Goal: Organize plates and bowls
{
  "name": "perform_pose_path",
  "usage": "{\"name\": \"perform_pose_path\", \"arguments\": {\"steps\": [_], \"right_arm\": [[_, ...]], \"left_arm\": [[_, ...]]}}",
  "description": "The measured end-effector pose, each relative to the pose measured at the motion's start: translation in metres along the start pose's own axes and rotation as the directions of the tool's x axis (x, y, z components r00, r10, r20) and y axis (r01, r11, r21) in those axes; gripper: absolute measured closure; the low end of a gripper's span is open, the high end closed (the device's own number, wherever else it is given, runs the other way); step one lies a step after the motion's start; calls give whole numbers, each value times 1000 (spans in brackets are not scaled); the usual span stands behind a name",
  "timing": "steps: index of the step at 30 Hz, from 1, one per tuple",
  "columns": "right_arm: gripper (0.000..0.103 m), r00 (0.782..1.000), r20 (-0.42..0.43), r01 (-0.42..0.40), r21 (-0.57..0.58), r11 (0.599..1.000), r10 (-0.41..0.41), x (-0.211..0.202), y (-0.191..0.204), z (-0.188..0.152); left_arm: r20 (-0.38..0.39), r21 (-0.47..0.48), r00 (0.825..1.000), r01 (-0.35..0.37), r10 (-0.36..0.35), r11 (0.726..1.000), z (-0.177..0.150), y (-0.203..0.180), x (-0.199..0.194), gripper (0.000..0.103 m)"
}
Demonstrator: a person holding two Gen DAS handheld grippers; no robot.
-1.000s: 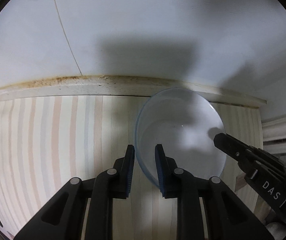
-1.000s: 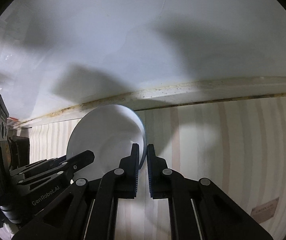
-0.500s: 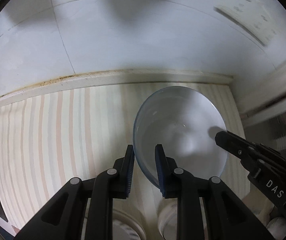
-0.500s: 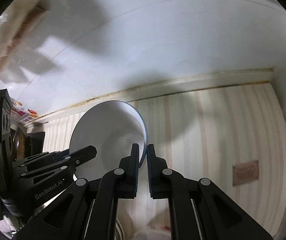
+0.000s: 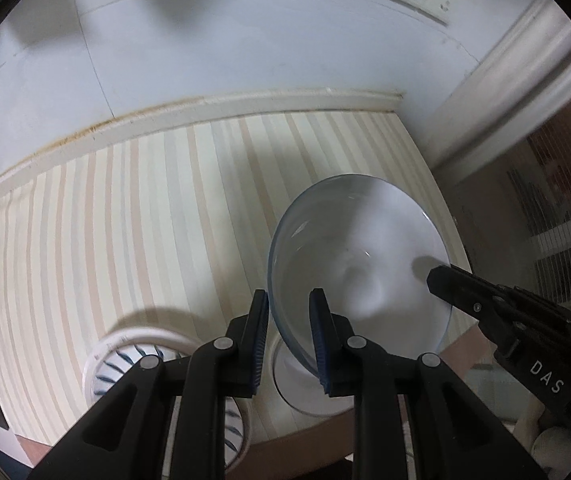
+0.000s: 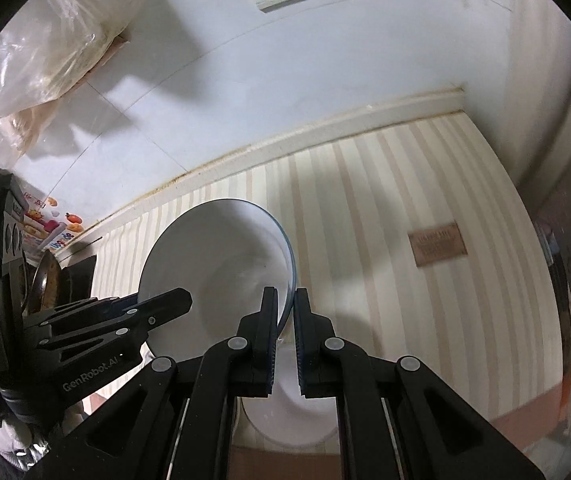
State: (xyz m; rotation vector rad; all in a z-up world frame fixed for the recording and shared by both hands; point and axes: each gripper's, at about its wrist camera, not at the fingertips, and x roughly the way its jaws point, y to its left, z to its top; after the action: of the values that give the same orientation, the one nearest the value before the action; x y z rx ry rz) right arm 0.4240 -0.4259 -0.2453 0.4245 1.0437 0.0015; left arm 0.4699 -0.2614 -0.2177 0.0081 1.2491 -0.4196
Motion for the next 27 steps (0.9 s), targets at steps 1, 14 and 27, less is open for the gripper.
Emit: {"name": "perform_pose_path", "arguments": {"steps": [1,14,27], "right_arm": [[94,1000,-3,-1,6,1000,1,-2,-3,-8],[94,996,-87,3,53,999,2,17,-31,-62],[94,985,-170,14,55,998,-4,48,-44,-82]], "left_arm": [[-6,5,1000,-1,1,1000,-4,-2,1,85],[-102,31,994,-24,27,999,-43,-16,33,85],[-166,61,982,-76,85,995,-57,-20,61,85]]}}
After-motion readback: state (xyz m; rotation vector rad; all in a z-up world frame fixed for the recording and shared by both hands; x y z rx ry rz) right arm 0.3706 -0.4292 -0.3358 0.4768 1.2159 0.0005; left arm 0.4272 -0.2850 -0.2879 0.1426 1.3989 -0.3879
